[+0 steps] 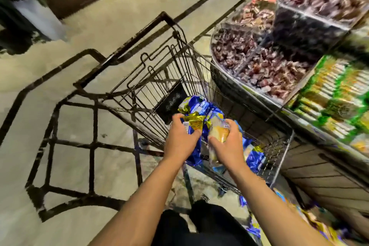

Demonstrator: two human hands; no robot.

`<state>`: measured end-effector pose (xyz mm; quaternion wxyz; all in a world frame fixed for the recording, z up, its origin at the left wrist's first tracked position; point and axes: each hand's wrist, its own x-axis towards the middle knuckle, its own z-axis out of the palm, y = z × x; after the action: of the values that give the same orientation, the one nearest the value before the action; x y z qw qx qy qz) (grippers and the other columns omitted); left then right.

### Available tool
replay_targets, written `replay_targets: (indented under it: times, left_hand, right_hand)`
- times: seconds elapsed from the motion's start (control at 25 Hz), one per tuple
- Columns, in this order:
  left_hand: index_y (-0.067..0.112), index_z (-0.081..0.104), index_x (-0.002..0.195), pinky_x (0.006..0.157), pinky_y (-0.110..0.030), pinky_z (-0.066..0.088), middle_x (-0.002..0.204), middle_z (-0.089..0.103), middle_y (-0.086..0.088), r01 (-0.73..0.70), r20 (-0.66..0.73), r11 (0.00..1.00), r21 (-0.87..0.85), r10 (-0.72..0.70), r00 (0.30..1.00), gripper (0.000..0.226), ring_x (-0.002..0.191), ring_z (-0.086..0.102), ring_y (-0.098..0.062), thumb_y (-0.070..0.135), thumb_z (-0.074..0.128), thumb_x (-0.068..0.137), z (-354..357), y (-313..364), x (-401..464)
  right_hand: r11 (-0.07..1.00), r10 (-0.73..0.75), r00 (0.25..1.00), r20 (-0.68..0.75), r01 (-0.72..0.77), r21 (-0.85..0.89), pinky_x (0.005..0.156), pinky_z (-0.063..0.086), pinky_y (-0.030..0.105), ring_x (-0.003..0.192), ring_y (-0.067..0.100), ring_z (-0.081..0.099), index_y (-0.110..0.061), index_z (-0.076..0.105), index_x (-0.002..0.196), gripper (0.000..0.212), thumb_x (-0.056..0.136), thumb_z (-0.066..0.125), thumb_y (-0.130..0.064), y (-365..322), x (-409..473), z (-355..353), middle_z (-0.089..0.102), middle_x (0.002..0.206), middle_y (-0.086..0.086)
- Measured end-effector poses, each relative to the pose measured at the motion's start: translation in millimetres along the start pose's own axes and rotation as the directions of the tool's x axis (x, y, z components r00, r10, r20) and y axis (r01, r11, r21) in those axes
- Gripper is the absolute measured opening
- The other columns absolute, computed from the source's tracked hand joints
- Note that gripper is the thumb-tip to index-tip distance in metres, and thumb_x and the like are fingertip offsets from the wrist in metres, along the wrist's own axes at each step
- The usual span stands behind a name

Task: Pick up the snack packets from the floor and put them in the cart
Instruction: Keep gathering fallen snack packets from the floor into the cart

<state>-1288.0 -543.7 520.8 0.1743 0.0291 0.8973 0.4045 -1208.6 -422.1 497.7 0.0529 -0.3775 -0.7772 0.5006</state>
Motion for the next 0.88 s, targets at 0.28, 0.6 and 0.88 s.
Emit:
replay_targets:
  times: [0.28,0.6,0.88]
  left_hand:
    - [0.017,0.038,0.139,0.096,-0.035,0.042,0.135,0.054,-0.005,-0.144,0.226,0.986,0.080,0.122,0.966,0.071,0.121,0.052,-0.027,0.031,0.076,0.080,68,46,71]
    - [0.017,0.036,0.140,0.098,-0.036,0.042,0.139,0.052,-0.007,-0.123,0.453,0.990,0.068,0.079,0.888,0.071,0.123,0.052,-0.026,0.031,0.076,0.083,156,46,139]
    - [0.012,0.040,0.138,0.092,-0.033,0.039,0.129,0.051,-0.011,-0.196,0.515,0.966,0.170,0.082,0.853,0.070,0.118,0.049,-0.029,0.028,0.076,0.081,235,19,184]
  right_hand:
    - [0.978,0.179,0.973,-0.149,-0.159,0.132,0.083,0.034,0.024,0.095,0.013,0.043,-0.025,0.034,0.144,0.076,0.082,0.076,-0.026,17,61,-27,0.041,0.131,0.008]
    - [0.906,0.421,0.862,-0.282,-0.390,0.164,0.086,0.030,0.017,0.100,0.008,0.038,-0.020,0.034,0.146,0.075,0.083,0.075,-0.022,66,113,-42,0.040,0.138,0.011]
    - [0.853,0.516,0.811,-0.275,-0.515,0.084,0.084,0.042,0.027,0.091,0.012,0.043,-0.025,0.032,0.147,0.080,0.081,0.077,-0.028,132,160,-23,0.033,0.137,0.008]
